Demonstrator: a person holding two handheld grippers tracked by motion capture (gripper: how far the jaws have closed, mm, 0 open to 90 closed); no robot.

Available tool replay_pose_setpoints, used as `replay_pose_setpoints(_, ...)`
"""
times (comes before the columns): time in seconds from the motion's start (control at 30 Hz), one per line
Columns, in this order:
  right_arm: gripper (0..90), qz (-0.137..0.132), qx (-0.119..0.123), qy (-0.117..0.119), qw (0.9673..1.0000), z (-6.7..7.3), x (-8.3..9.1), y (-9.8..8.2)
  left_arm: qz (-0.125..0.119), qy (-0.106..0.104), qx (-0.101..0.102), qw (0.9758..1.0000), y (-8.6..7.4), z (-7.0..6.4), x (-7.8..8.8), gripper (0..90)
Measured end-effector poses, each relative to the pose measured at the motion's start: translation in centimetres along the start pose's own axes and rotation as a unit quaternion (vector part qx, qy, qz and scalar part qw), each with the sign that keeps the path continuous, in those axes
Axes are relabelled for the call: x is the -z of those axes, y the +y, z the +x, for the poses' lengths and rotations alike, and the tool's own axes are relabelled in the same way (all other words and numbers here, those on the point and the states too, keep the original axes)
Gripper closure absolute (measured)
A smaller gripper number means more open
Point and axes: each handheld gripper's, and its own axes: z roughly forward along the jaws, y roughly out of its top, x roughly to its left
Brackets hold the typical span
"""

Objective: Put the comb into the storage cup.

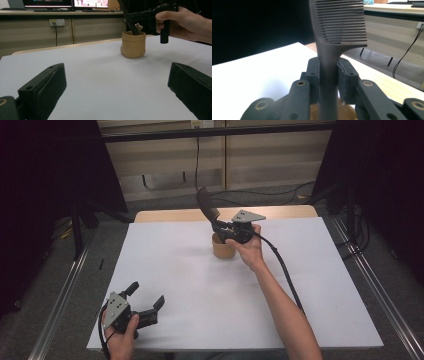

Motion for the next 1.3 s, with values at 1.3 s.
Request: replay_pose_setpoints(1.3, 71.6, 0.045, 0.005, -0.015, 0.9989, 1.0, 1.2, -1.8, 0.001, 0.002, -0.002, 1.0, 0.1, 0.1, 0.0, 1.8)
